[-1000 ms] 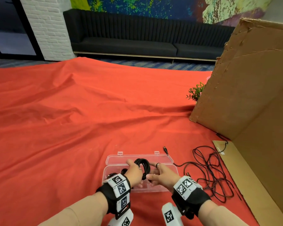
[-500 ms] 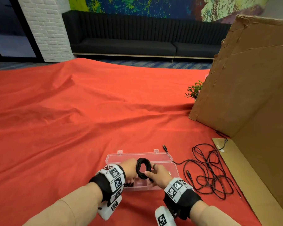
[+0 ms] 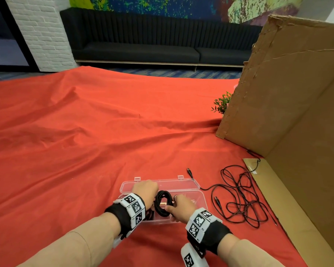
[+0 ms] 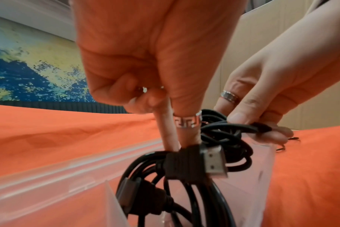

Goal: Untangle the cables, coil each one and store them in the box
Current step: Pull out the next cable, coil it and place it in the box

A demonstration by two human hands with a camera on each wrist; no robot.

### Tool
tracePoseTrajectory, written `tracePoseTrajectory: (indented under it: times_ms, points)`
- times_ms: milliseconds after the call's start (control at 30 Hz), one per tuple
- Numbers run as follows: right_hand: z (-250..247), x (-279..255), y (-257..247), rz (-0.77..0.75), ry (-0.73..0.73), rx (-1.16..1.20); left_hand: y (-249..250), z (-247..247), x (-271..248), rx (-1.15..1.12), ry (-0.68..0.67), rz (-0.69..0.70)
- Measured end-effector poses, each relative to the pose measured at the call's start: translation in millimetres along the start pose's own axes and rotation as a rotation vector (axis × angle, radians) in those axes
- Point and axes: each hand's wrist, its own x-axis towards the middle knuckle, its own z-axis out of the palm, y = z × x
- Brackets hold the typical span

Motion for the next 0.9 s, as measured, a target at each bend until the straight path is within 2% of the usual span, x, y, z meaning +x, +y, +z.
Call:
tracePoseTrajectory:
  times_ms: [167,333,600,767,900]
  points:
    - [4,0,-8,-0.016,0.069,-0.197,2,-2,-1,0.033,0.018,0.012]
    - [15,8,-12,0.007,0.141,-0.181,9,-1,-2,0.04,0.035,0.023]
    - [24,14,-8,0.024,0.143,-0.226,13,-4,1,0.054,0.015,0.03]
    - [28,17,-2,-0.006,0.109,-0.305,10,-4,3,0.0,-0.081,0.071]
    - [28,19,1,-0.029,0.101,-0.321,4,-10,10,-0.149,-0.204,0.094]
